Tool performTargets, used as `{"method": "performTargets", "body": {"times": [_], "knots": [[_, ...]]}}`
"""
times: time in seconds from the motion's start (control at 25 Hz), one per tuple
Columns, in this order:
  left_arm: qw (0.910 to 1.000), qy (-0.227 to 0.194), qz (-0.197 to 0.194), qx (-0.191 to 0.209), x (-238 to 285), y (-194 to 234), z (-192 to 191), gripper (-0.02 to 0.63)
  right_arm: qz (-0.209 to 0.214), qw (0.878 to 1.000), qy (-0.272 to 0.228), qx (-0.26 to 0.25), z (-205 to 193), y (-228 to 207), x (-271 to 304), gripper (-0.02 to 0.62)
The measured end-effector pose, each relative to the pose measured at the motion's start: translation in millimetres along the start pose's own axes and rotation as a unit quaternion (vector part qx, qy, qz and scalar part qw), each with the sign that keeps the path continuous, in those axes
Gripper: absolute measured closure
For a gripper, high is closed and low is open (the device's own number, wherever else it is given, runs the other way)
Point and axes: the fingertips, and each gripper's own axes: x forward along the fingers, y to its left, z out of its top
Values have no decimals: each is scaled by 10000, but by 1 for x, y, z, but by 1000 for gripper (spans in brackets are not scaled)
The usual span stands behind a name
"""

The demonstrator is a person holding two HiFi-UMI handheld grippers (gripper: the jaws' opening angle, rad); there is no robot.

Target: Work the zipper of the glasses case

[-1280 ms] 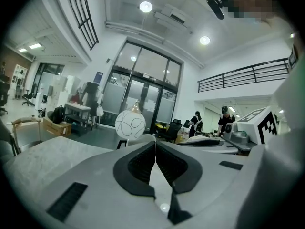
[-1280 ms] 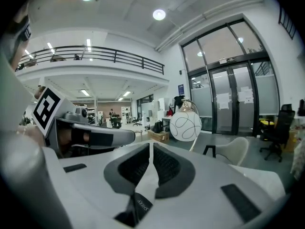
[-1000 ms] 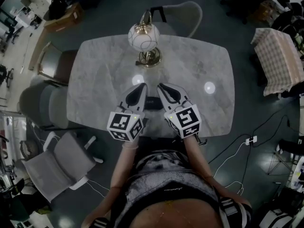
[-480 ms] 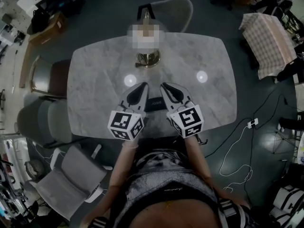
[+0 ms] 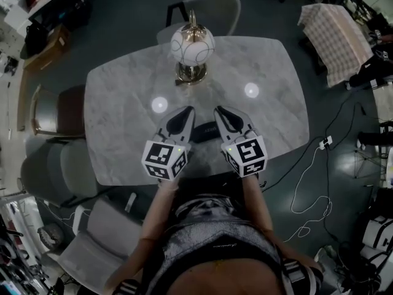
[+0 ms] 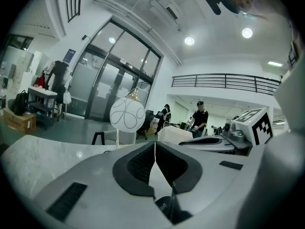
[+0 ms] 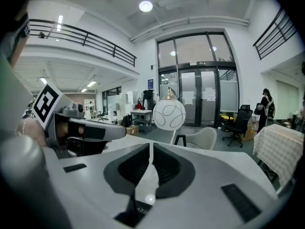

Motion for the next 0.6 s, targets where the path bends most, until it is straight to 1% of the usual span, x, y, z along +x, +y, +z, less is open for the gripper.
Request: {"method": "performTargets", "body": {"times": [0.16, 0.24, 0.4, 0.6], "knots": [[9995, 197, -240, -19, 3, 1, -10, 601, -192, 9998, 81, 43, -8, -6, -2, 522], [9994, 251, -233, -16, 4, 1, -14, 601, -204, 9997, 135, 38, -12, -11, -2, 522], [9994, 325, -16, -114, 8, 8, -24, 601, -75, 9997, 235, 13, -19, -20, 3, 522], [9982, 411, 332, -289, 10, 11, -35, 601, 209, 9991, 368, -12, -24, -29, 8, 522]]}}
